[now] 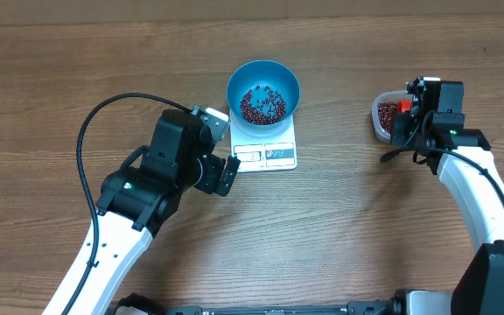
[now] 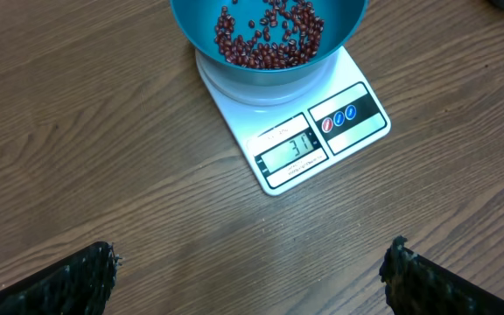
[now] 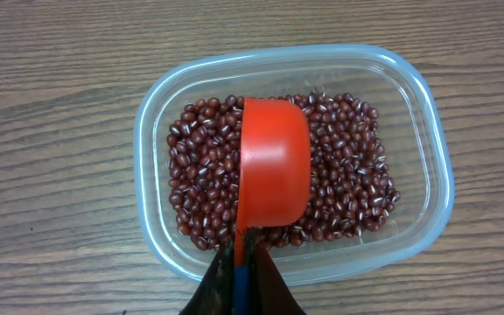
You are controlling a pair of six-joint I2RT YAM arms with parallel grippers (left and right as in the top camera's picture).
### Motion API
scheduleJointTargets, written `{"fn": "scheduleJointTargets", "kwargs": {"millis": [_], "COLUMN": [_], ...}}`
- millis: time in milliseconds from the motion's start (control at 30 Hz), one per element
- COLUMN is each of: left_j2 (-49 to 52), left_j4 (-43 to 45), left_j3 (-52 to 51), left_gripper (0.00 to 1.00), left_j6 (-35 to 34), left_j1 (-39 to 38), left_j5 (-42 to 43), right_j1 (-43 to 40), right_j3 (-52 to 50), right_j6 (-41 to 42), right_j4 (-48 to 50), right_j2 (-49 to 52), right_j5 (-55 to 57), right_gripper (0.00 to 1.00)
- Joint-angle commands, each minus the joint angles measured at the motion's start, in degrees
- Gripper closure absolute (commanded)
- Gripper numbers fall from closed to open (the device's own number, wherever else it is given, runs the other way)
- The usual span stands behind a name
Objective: Scoop item into bowl and weigh 150g on scale
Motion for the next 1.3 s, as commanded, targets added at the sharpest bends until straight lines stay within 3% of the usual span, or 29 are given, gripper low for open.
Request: {"fn": "scheduleJointTargets", "kwargs": {"millis": [0, 200, 433, 967, 1267], "left_j2": [0.3, 0.3, 0.3, 0.3, 0.3], "left_j4": [0.2, 0.2, 0.2, 0.2, 0.2], "left_j3": [-0.2, -0.2, -0.2, -0.2, -0.2], "left_gripper": [0.01, 0.0, 0.0, 0.0, 0.0], "left_j6": [-0.5, -0.5, -0.5, -0.5, -0.5], "left_j1": [-0.2, -0.2, -0.2, -0.2, -0.2], "left_j5": [-0.6, -0.6, -0.6, -0.6, -0.6], "right_j1": [-0.2, -0.2, -0.2, -0.2, -0.2], "right_j3": [0.1, 0.1, 0.1, -0.3, -0.3], "right_j6": [0.2, -0.5, -7.9, -9.1, -8.8], "right_j4": [0.9, 1.9, 2.9, -0.2, -0.8], "right_j2": [0.0, 0.0, 0.0, 4.0, 4.5], "right_j5": [2.0, 5.6, 8.1, 10.2, -1.0], "right_gripper": [0.96, 0.96, 0.96, 0.96, 0.96]}}
